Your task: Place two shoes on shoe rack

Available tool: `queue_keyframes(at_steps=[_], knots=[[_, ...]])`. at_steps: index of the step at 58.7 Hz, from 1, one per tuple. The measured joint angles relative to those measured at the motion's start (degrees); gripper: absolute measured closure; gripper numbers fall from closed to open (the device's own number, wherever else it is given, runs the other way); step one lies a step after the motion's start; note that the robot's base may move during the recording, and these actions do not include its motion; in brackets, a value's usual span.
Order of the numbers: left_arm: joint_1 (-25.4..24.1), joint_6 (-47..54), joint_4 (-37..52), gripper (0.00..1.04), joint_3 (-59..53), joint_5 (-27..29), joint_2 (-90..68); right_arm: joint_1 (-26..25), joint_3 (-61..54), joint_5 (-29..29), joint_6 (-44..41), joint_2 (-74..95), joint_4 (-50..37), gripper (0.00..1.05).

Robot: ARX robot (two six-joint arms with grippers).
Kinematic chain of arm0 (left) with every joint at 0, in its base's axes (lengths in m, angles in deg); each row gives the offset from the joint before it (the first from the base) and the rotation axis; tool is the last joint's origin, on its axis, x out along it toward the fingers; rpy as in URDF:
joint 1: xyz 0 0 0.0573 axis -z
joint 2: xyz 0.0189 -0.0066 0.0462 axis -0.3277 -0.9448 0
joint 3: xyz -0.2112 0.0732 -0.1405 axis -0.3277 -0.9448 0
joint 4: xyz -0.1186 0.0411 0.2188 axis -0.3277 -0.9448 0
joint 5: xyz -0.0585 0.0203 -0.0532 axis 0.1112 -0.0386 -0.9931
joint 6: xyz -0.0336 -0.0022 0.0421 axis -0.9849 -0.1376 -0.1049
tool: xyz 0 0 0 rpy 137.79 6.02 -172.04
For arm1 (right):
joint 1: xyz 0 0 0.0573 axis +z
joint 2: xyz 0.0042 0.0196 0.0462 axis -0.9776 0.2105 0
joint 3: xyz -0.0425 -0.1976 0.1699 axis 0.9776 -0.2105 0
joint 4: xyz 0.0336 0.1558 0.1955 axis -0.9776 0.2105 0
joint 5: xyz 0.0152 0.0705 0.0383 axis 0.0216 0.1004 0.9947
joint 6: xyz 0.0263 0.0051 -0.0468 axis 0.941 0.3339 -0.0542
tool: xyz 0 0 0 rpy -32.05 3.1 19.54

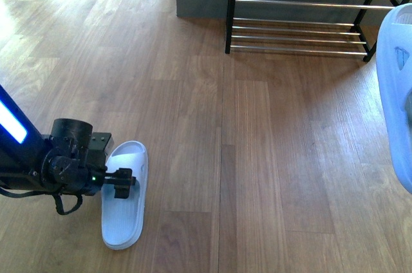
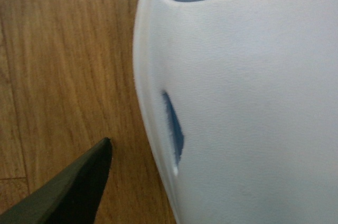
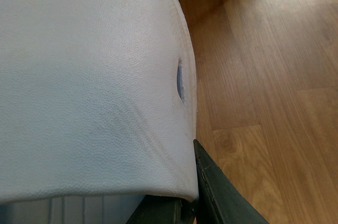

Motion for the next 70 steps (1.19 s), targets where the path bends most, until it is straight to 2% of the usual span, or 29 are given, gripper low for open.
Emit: queue_keyframes(at_steps=[7,16,36,50,70], knots=[[0.13,0.28,0.52,0.53,-0.13,0.02,-0.04,0.0,0.0,-0.02,-0.02,0.0,0.0,1.03],[-0.42,1.77,0.37,0.75,0.17,0.48,-0.13,0.0,0.0,0.0,-0.02,0.0,0.0,1.03],[-1.9,5.29,1.33,1.03,-3.91,0.24,3.32,0.0,0.0,-0.02,0.0,0.0,0.0,1.03],[-5.27,13.68,8.41,1.03,-18.58,-1.27,15.39,0.0,0.0,-0.04,-0.02,0.0,0.0,1.03],[-8.2,18.03,15.98,1.03,-42.73,2.75,44.59,0.0,0.0,-0.02,-0.02,0.0,0.0,1.03]])
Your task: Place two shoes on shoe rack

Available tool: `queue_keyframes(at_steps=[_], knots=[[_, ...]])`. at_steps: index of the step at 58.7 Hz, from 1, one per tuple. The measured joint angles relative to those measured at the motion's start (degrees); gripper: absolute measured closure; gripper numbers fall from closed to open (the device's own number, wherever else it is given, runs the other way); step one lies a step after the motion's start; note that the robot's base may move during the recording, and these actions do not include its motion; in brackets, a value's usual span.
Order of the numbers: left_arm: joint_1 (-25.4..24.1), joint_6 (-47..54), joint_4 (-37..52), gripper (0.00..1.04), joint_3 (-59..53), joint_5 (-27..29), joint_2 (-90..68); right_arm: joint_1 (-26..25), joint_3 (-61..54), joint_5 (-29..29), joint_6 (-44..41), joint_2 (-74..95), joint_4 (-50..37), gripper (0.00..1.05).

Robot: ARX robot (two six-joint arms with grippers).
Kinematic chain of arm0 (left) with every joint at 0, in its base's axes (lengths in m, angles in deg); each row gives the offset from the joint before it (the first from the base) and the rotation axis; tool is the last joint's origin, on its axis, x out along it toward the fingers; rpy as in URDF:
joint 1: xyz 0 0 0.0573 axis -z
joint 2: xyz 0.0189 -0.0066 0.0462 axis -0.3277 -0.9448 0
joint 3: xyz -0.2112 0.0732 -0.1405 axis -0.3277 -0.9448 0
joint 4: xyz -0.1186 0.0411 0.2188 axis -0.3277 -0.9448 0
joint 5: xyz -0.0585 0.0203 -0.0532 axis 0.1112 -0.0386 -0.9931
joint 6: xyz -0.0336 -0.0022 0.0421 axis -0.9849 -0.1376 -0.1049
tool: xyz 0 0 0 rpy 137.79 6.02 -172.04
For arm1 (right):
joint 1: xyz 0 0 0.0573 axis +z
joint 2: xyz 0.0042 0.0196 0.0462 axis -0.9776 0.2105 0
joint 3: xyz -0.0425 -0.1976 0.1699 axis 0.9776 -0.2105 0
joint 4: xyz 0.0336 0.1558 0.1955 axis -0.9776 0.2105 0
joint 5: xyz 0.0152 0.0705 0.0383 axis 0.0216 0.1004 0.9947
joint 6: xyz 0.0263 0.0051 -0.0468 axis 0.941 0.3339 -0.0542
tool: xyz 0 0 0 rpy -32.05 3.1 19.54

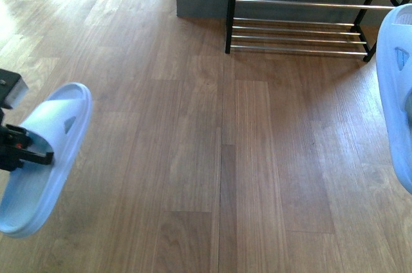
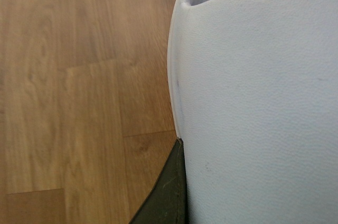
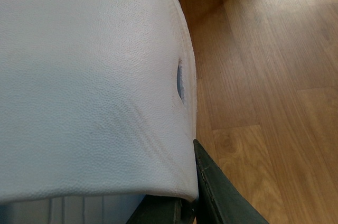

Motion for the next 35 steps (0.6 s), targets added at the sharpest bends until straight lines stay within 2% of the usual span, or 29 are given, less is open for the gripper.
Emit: queue_keyframes(at_steps=[13,35], knots=[[-1.31,0.13,-1.88,1.03,-11.67,-1.31,22.36,0.0,0.0,0.02,0.0,0.0,0.0,1.03],[-5.73,-3.76,-11.21,1.03,-22.56,-4.96,55.36,0.0,0.0,0.0,0.02,0.0,0.0,1.03]])
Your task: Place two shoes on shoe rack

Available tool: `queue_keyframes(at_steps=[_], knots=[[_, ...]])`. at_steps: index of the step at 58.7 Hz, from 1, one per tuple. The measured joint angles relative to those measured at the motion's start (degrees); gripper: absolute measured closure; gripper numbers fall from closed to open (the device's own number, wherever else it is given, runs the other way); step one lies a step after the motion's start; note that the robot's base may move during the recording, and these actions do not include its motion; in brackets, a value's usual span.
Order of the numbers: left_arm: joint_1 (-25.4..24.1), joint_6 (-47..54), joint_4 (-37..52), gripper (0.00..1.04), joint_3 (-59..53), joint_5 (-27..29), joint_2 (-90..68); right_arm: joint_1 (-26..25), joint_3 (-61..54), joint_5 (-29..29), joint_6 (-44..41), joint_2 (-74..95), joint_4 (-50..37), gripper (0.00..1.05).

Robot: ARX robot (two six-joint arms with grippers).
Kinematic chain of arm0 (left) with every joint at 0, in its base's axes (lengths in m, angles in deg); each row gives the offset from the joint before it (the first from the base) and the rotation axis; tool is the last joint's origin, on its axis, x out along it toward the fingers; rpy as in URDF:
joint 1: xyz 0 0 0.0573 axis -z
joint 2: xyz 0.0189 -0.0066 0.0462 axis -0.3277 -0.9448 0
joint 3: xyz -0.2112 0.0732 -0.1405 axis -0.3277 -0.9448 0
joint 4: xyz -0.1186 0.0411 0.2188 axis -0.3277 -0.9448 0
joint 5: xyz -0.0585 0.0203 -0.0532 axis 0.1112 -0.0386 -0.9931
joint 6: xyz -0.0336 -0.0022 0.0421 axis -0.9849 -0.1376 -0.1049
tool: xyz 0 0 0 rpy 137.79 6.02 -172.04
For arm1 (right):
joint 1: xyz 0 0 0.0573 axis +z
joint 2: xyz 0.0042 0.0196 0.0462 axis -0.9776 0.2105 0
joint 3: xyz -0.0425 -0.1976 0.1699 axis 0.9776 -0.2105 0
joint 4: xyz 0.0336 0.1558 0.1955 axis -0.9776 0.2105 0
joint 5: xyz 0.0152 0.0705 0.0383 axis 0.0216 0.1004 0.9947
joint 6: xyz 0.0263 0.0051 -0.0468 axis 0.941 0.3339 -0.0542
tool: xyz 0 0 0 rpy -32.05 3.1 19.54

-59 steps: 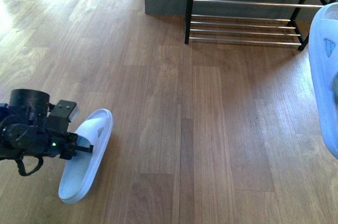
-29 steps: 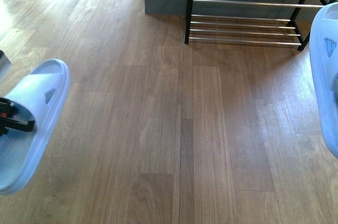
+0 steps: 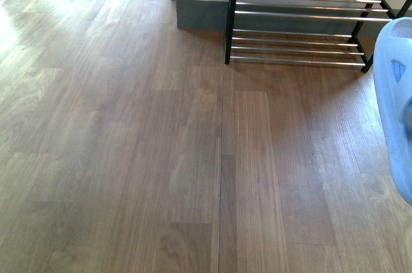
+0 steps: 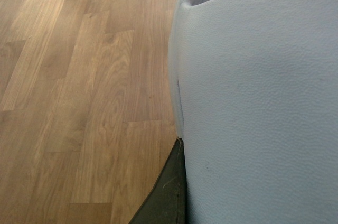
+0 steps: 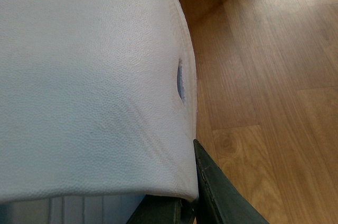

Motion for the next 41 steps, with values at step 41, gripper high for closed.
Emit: queue_keyframes(at_steps=[41], knots=[[-1.44,-3.52,-7.02,1.03,-4.37,0.35,15.82,0.0,0.0,0.02,-0.02,0.0,0.0,1.03]])
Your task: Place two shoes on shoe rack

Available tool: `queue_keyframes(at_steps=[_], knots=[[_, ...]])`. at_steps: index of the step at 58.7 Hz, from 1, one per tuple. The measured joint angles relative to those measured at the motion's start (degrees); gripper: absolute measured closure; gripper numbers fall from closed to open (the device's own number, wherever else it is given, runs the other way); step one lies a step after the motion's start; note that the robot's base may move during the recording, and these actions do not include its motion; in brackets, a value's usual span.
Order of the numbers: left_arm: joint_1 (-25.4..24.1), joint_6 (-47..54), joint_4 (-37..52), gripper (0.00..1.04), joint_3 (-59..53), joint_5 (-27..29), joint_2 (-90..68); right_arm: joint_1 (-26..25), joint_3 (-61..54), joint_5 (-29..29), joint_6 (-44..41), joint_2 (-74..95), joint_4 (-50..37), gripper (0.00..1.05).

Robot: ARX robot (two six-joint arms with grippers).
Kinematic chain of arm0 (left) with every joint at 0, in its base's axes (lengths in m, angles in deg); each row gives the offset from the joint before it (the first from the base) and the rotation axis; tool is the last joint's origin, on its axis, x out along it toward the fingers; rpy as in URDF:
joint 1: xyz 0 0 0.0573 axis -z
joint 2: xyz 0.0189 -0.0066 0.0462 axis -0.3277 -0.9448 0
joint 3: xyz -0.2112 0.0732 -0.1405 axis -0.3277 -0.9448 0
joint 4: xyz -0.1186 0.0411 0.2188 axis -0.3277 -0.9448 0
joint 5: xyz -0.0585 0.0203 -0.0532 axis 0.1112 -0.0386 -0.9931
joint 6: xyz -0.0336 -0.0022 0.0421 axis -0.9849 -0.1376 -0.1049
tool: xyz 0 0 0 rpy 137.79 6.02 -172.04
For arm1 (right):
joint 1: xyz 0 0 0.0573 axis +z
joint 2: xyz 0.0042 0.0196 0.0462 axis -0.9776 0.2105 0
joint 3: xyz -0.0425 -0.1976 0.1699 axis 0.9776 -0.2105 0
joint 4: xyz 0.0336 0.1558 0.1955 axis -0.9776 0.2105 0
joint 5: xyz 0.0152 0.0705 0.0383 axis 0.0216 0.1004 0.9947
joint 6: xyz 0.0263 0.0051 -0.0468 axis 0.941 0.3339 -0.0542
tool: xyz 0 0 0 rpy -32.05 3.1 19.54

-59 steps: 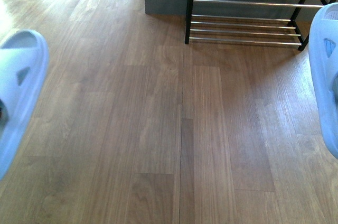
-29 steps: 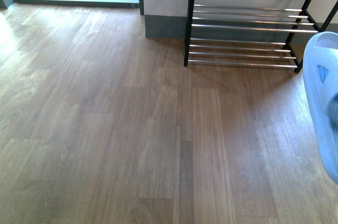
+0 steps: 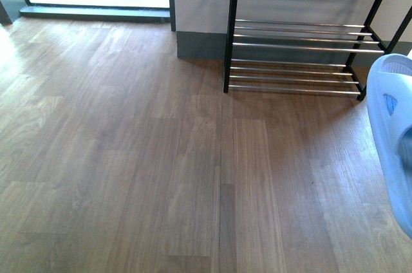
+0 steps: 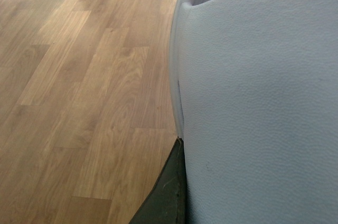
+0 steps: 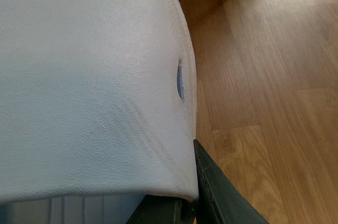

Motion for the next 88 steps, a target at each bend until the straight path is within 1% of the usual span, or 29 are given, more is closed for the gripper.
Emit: queue_keyframes(at_steps=[88], knots=[[-0.13,-0.37,-0.04,1.03,-0.04,-0.04,0.28,0.11,-0.11,-0.02,0.0,-0.09,0.02,1.03]])
